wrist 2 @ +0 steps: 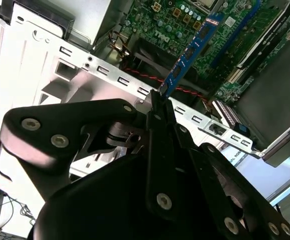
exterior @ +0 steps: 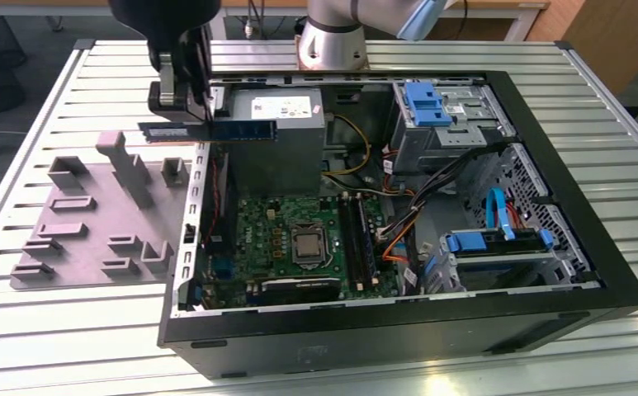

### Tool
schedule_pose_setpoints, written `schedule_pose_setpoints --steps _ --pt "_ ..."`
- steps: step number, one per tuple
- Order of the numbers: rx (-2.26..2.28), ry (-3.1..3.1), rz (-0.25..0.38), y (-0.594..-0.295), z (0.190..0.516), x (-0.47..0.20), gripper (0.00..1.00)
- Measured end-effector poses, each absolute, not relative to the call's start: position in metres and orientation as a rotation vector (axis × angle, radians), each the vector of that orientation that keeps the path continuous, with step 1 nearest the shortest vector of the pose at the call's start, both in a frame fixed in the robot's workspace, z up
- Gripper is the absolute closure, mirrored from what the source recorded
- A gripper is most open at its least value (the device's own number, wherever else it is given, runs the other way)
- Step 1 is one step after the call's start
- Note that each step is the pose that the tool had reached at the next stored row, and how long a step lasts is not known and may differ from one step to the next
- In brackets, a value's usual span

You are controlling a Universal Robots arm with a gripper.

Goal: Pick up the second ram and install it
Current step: 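Pick up the second ram and move it above second insertion slot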

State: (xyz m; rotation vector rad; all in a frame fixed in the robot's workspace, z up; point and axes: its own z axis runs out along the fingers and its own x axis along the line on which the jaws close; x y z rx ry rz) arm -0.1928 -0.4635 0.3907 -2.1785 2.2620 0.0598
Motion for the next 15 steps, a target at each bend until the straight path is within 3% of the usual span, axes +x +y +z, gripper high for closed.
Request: schedule_pose_setpoints --steps 15 --pt "-2.179 2.262 0.06 -0.4635 0.3907 -0.1837 0.86"
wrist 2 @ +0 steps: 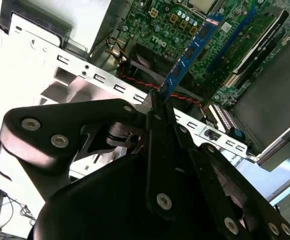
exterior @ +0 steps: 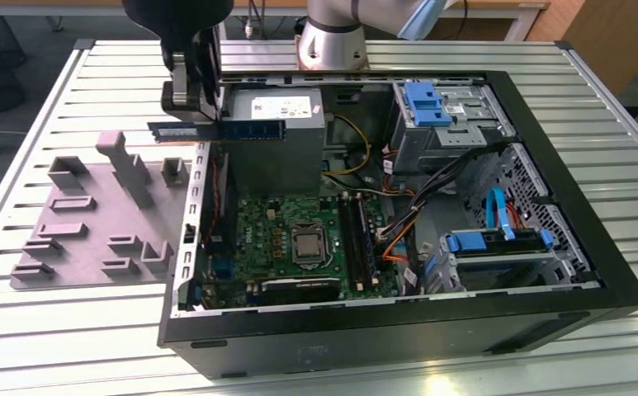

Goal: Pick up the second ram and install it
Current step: 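Pick up the second ram and move it above second insertion slot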

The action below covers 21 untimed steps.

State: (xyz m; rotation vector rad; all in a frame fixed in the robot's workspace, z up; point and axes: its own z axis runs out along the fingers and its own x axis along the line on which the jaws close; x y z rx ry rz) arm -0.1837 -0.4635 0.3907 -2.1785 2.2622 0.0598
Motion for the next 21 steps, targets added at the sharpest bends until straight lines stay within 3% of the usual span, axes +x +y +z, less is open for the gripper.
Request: schedule_pose_setpoints --steps 21 --pt "-2.178 2.262 0.06 -0.464 0.391 -0.166 0.86"
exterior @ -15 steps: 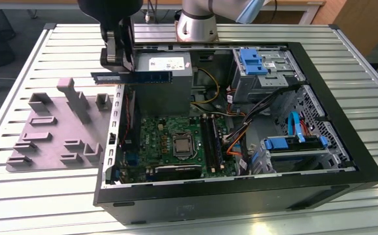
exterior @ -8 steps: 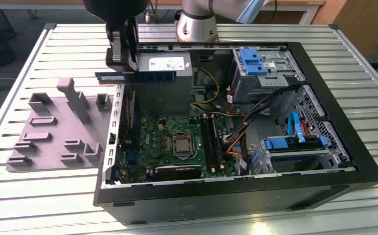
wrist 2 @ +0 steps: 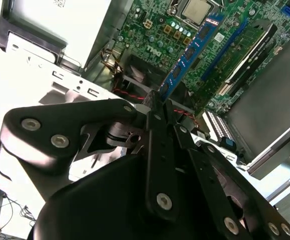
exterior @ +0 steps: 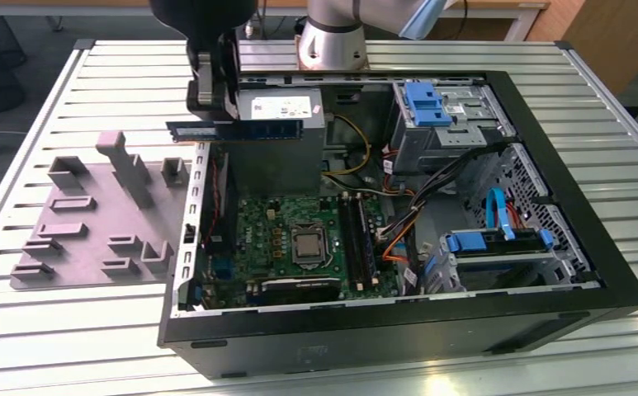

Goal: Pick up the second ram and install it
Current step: 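Pick up the second ram and move it above second insertion slot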

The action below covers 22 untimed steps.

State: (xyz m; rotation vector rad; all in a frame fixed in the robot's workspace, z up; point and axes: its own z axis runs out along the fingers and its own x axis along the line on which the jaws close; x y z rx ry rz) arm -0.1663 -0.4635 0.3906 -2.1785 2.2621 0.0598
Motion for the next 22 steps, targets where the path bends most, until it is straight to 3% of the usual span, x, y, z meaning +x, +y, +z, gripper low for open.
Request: schedule_pose_setpoints --steps 22 --pt "-2.179 2.262 0.06 -0.4635 0.3906 -0.1581 0.86"
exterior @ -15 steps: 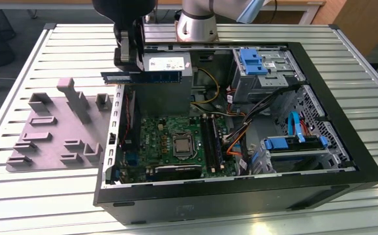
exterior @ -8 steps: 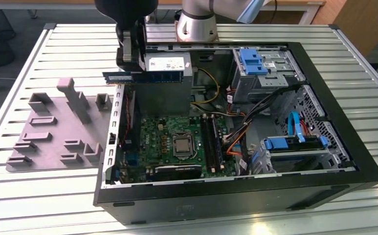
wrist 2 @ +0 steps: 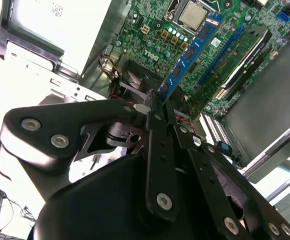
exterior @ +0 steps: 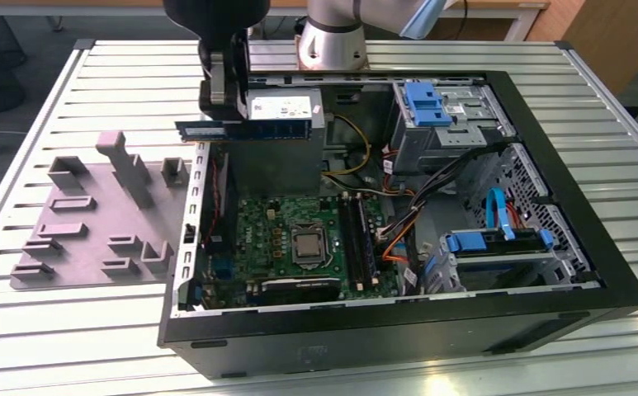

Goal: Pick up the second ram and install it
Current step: 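Pick up the second ram and move it above second insertion slot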

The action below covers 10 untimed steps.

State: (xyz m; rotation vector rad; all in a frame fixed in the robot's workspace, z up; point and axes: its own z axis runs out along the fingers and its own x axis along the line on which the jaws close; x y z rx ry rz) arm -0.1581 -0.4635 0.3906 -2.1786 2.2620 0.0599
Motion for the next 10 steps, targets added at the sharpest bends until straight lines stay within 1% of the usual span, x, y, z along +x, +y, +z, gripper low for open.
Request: schedule_pose_setpoints --steps 10 --pt "-2.178 2.262 0.06 -0.463 0.391 -0.143 0.86"
